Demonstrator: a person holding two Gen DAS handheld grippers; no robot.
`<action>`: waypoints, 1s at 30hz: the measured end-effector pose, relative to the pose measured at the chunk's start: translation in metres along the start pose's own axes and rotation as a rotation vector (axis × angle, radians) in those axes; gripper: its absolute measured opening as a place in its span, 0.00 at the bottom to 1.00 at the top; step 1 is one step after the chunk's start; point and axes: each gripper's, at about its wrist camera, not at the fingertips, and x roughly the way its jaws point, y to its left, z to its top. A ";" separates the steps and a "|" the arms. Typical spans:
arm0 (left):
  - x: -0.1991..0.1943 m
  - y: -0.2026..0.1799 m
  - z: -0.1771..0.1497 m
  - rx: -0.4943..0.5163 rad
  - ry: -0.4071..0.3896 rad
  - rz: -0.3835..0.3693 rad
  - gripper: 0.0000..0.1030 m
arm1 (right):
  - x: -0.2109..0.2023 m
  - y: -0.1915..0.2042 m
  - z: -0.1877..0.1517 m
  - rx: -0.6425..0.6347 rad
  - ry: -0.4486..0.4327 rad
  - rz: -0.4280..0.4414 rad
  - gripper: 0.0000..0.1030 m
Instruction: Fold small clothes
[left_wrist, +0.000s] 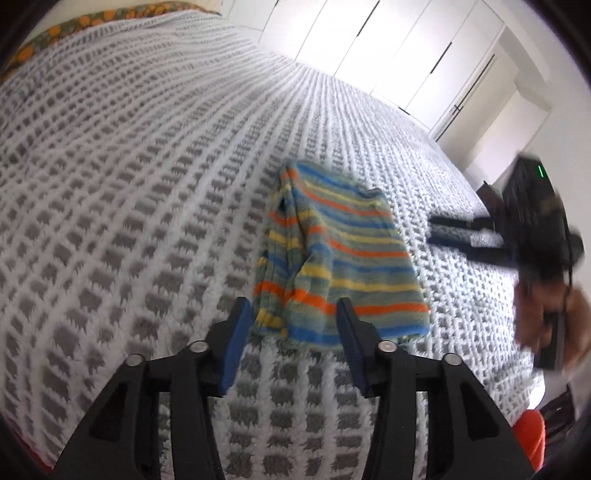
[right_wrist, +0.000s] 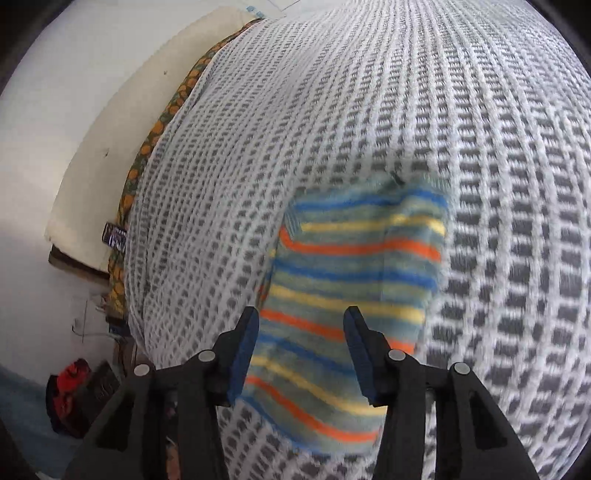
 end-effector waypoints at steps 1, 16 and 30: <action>0.002 -0.004 0.002 0.018 0.006 0.010 0.52 | -0.002 -0.003 -0.022 0.005 -0.002 -0.007 0.43; 0.019 -0.040 0.002 0.183 0.111 0.224 0.63 | 0.012 -0.002 -0.088 0.021 -0.077 -0.099 0.43; 0.050 -0.021 0.025 0.151 0.204 0.193 0.75 | -0.003 -0.029 -0.081 0.074 -0.094 -0.093 0.61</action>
